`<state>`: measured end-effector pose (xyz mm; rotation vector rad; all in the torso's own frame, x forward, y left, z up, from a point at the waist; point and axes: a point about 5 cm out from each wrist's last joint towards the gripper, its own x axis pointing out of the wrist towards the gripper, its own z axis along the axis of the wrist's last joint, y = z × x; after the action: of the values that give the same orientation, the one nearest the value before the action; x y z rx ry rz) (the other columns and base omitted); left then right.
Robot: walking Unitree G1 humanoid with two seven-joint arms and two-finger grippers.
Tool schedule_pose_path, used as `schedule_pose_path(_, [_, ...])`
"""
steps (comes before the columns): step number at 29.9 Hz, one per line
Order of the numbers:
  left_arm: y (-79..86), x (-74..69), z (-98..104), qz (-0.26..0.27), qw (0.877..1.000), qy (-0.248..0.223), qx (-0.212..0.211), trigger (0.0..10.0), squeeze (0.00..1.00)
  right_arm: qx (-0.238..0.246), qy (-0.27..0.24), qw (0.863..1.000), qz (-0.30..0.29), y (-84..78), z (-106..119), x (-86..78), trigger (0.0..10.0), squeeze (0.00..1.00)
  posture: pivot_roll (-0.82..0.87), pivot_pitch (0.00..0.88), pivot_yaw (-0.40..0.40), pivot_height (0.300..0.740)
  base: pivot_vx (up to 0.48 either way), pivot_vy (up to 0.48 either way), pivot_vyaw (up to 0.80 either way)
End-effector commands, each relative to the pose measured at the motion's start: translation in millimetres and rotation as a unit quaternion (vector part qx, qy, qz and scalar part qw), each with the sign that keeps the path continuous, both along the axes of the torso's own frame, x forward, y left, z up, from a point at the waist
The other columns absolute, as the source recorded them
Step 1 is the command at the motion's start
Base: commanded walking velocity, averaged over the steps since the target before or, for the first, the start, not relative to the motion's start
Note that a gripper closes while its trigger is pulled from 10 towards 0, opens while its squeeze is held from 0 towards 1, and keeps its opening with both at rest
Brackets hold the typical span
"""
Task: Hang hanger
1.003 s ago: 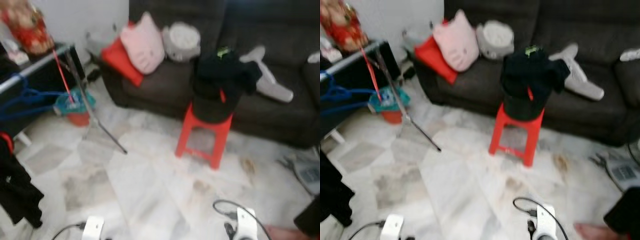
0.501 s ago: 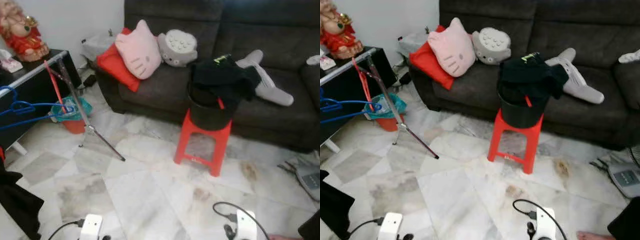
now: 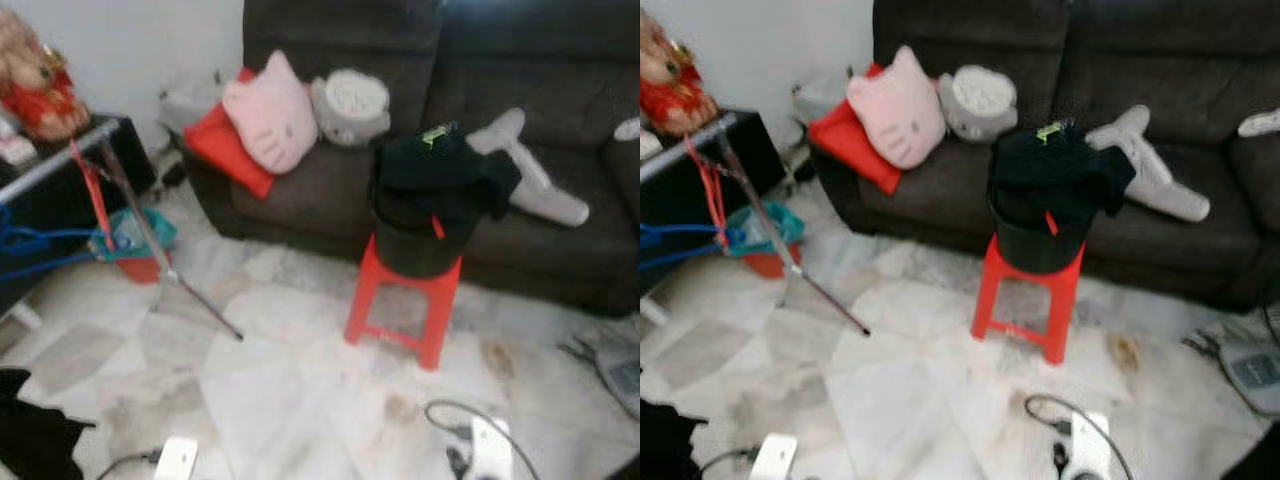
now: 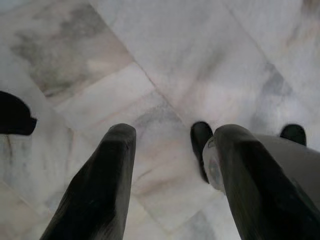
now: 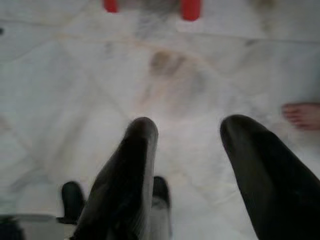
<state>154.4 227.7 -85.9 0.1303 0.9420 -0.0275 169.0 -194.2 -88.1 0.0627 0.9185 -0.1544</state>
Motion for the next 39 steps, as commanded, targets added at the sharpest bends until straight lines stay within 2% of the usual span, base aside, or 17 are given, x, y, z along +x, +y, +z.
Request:
schedule_pose_path(1, [-5.9, 1.0, -1.2, 0.0, 1.0, 0.002, -0.007, 10.0, 0.0, -0.013, 0.004, 1.0, -0.011, -12.1, 0.4, -3.3, 10.0, 0.0, -0.06, 0.0, 0.019, 0.74, 0.259, 0.0, 0.0])
schedule_pose_path(13, [-3.1, -5.9, -3.5, 0.002, 1.0, 0.013, -0.005, 10.0, 0.0, -0.012, 0.008, 1.0, -0.006, -11.6, -0.5, -5.3, 10.0, 0.0, -0.06, 0.0, 0.02, 0.74, 0.257, 0.0, 0.0])
schedule_pose_path(18, [-5.2, -4.8, -3.7, 0.001, 1.0, 0.014, -0.005, 10.0, 0.0, -0.016, 0.003, 1.0, 0.01, -10.5, 0.2, -3.9, 10.0, 0.0, -0.06, 0.0, 0.022, 0.74, 0.256, 0.0, 0.0])
schedule_pose_path(25, [-7.9, -2.3, -3.4, -0.001, 1.0, 0.012, -0.006, 10.0, 0.0, -0.016, 0.006, 1.0, 0.014, -8.7, -0.1, -3.6, 10.0, 0.0, -0.06, 0.0, 0.021, 0.74, 0.257, 0.0, 0.71])
schedule_pose_path(39, [-7.7, -3.6, -3.6, -0.003, 1.0, 0.012, -0.007, 10.0, 0.0, -0.01, 0.006, 1.0, -0.001, -8.2, -0.4, -3.6, 10.0, 0.0, -0.06, 0.0, 0.02, 0.74, 0.258, 0.0, 0.0])
